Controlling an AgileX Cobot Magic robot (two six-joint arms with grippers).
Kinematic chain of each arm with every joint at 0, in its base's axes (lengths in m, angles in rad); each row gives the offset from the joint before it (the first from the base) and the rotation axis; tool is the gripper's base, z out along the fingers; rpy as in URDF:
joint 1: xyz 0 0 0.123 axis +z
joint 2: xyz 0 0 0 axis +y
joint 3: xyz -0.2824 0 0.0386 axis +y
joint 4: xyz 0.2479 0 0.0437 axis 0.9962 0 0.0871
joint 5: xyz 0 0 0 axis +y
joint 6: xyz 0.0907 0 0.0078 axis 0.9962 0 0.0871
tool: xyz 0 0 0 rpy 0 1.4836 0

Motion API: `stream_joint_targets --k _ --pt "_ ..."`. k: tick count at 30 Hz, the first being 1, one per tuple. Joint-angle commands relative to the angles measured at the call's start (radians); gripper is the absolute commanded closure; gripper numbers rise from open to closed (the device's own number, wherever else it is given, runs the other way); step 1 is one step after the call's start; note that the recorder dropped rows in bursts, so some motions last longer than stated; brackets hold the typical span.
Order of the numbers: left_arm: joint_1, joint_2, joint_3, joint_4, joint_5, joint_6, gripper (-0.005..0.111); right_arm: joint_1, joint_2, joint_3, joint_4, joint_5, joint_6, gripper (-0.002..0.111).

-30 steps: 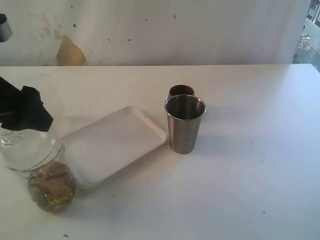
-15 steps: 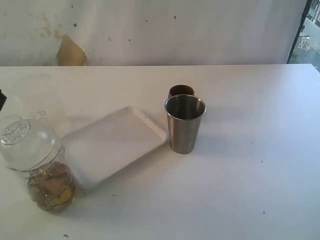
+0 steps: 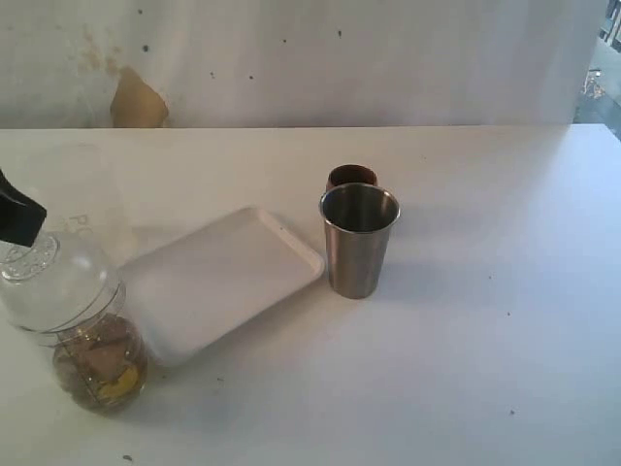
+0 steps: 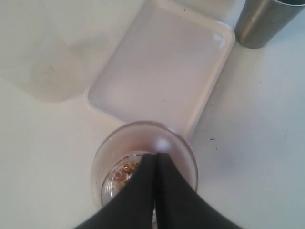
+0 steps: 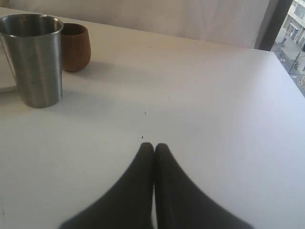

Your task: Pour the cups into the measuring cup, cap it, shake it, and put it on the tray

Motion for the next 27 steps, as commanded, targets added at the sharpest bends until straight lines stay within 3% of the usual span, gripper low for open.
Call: stream_joint_targets --k 1,13,21,27 --pt "-0.003 0.003 0.005 -0.002 -0.014 0.003 0.107 -0.002 -0.006 0.004 0.001 -0.003 0.005 0.108" --pt "-0.003 0.003 0.005 0.048 0.087 -0.008 0.107 -0.002 -0.006 0.004 0.001 -0.003 0.005 0.108" --pt "-0.003 0.003 0.005 0.035 0.001 -0.008 0.107 -0.002 -0.006 0.004 0.001 -0.003 0.005 0.108" --pt "-0.003 0.042 0.005 0.044 0.043 -0.008 0.107 -0.002 -0.006 0.004 0.001 -0.003 0.005 0.108"
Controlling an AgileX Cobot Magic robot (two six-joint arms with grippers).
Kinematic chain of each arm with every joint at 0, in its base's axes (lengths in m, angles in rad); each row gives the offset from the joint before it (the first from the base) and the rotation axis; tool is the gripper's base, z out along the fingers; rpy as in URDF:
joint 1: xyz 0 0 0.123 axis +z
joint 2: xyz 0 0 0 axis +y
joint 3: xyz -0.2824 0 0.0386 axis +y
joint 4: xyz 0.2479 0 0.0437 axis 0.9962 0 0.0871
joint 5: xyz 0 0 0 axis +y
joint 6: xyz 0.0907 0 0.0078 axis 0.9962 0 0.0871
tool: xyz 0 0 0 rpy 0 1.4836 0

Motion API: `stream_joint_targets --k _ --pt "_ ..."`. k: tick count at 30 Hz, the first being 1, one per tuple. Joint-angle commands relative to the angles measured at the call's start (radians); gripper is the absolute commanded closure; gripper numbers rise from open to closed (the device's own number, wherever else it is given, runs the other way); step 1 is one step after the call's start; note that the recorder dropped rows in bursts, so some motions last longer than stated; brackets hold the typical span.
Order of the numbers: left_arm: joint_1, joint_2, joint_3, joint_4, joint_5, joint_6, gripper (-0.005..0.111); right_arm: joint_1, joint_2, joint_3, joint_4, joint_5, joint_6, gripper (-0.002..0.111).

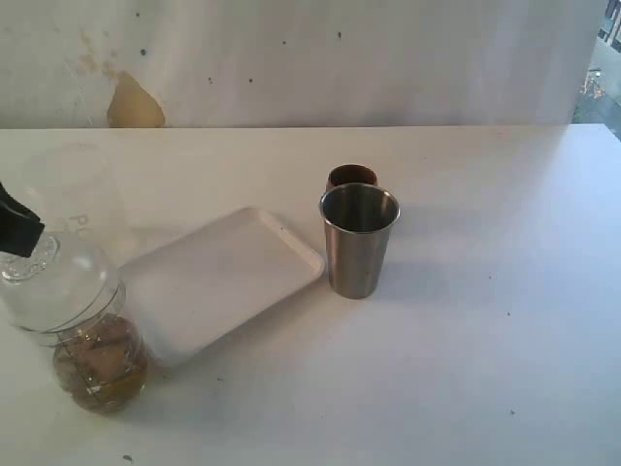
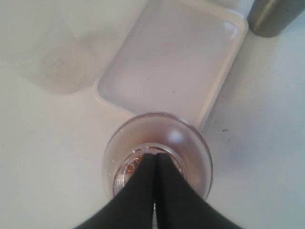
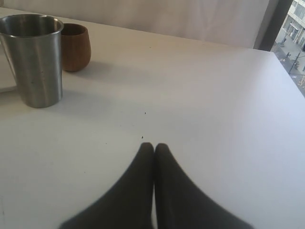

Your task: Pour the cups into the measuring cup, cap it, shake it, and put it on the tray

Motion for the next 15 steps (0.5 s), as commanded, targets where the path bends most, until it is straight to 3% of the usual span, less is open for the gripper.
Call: stream_joint_targets --k 1,15 --pt "-0.003 0.03 0.0 0.0 0.031 -0.006 0.107 -0.002 -0.006 0.004 0.001 -0.003 0.005 0.108" --pt "-0.003 0.03 0.0 -0.022 -0.043 -0.004 0.107 -0.002 -0.006 0.004 0.001 -0.003 0.005 0.108"
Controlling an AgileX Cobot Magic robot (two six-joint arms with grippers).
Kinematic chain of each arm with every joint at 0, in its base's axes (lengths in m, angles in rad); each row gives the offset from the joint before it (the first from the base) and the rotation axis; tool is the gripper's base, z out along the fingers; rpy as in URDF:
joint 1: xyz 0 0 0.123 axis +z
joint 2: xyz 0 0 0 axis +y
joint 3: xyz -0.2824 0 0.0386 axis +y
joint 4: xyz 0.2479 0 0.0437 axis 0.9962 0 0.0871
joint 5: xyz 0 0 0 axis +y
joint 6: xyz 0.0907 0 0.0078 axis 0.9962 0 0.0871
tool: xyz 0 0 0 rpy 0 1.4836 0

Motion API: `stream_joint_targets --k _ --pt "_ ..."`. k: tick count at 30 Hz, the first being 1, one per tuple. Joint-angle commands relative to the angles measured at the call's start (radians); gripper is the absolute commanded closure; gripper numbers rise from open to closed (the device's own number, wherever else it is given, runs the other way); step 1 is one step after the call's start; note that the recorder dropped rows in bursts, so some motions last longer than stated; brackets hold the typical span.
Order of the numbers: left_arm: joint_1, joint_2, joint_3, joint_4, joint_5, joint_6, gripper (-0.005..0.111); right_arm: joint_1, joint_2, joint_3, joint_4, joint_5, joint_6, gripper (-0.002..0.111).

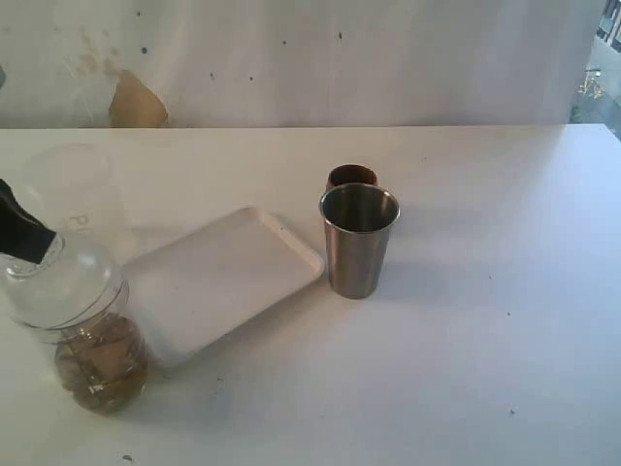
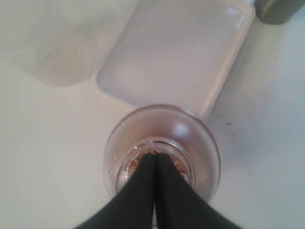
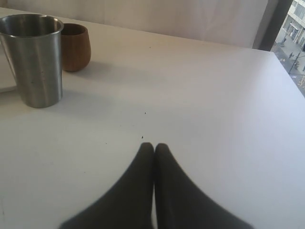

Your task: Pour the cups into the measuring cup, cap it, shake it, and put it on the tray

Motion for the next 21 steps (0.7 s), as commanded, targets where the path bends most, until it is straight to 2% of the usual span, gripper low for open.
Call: stream_joint_targets --k 1,8,10,13,18,21 --pt "-0.003 0.0 0.0 -0.026 -0.047 -0.004 0.107 -0.002 -0.006 0.004 0.001 -0.003 0.005 0.108" --pt "-0.003 0.011 0.0 -0.03 -0.019 0.005 0.107 -0.002 -0.006 0.004 0.001 -0.003 0.005 0.108" --pt "-0.003 0.009 0.0 -0.03 -0.016 0.005 0.104 -0.002 -0.006 0.004 0.001 -0.003 0.005 0.108" --pt "-0.003 0.009 0.0 -0.035 -0.016 0.005 0.088 -0.002 -0.006 0.004 0.001 -0.003 0.005 0.108" --pt "-0.003 0.009 0.0 -0.043 -0.01 0.005 0.054 -0.002 -0.006 0.004 0.001 -0.003 0.005 0.108" --pt "-0.003 0.009 -0.008 -0.043 0.007 0.005 0.044 -0.002 -0.006 0.004 0.001 -0.003 0.005 0.108"
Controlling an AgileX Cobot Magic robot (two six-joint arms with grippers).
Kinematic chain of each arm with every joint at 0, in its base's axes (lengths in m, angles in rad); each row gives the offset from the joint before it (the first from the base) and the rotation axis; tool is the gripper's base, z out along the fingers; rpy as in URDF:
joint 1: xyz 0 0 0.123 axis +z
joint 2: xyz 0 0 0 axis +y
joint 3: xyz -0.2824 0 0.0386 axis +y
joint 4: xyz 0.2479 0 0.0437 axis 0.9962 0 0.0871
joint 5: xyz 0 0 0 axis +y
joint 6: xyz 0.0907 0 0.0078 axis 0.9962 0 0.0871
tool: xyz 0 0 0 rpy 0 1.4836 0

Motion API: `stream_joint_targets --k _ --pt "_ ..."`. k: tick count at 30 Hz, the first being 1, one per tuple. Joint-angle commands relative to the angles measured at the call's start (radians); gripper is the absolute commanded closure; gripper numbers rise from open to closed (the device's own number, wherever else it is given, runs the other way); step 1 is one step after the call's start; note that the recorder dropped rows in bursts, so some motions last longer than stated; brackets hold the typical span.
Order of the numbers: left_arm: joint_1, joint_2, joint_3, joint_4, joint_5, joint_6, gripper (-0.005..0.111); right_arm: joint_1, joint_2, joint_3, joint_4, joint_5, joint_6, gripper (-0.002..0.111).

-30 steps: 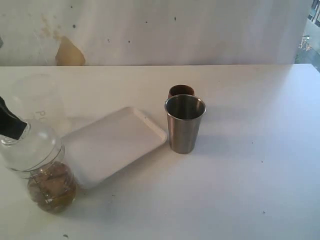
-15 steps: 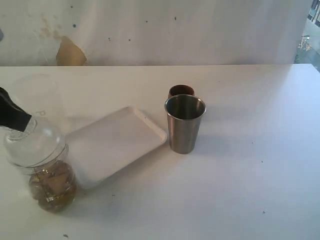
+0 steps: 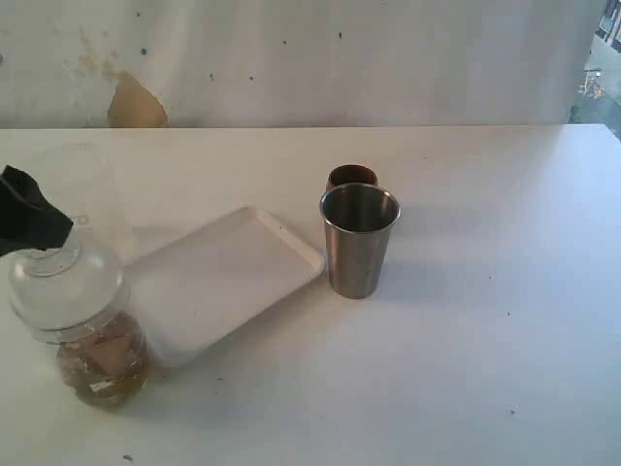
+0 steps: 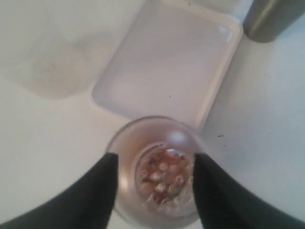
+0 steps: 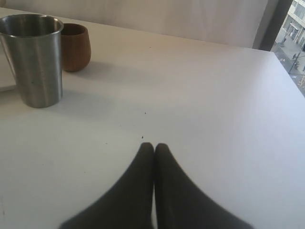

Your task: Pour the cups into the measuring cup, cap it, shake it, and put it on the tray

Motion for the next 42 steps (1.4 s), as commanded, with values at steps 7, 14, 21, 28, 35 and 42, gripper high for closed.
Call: stream_joint_targets --k 7,14,21,28,35,42 --pt "-0.003 0.007 -0.059 -0.018 0.077 0.0 0.044 -0.002 -0.006 0.004 0.001 -0.003 0.005 0.108" --pt "-0.003 0.007 -0.059 -0.055 0.098 0.037 0.044 -0.002 -0.006 0.004 0.001 -0.003 0.011 0.108" --pt "-0.003 0.009 0.011 -0.046 0.034 0.073 0.044 -0.002 -0.006 0.004 0.001 -0.003 0.011 0.108" --pt "-0.003 0.009 0.029 -0.046 -0.023 0.073 0.06 -0.002 -0.006 0.004 0.001 -0.003 0.011 0.108" --pt "-0.003 0.009 0.029 -0.046 -0.017 0.073 0.102 -0.002 -0.006 0.004 0.001 -0.003 0.011 0.108" --pt "-0.003 0.009 0.03 -0.046 0.006 0.071 0.107 -0.002 -0.006 0.004 0.001 -0.003 0.011 0.108"
